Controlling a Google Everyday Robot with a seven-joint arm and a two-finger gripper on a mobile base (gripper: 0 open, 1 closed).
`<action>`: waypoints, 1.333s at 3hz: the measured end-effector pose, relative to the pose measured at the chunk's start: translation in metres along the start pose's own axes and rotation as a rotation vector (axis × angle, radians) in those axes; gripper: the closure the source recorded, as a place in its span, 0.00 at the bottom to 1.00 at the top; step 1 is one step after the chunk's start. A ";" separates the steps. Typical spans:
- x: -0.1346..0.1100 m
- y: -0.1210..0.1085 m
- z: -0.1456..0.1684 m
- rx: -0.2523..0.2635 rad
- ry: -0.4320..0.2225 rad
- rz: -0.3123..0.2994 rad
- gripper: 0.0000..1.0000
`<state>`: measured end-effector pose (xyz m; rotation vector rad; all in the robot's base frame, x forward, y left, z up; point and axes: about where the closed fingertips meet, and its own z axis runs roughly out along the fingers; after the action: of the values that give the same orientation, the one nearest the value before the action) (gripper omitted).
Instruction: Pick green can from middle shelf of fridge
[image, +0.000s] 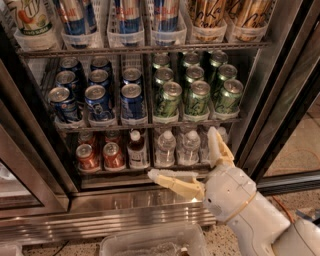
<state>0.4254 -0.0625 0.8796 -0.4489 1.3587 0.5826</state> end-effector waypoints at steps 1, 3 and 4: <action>-0.005 -0.005 -0.010 0.079 0.000 -0.055 0.00; 0.005 -0.043 -0.027 0.232 0.017 -0.032 0.00; 0.005 -0.043 -0.027 0.232 0.020 -0.035 0.00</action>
Offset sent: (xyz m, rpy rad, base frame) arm -0.0012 -0.0208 0.0073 -0.0841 0.0352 -0.2870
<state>0.4320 -0.1118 0.8685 -0.2895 1.4153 0.3871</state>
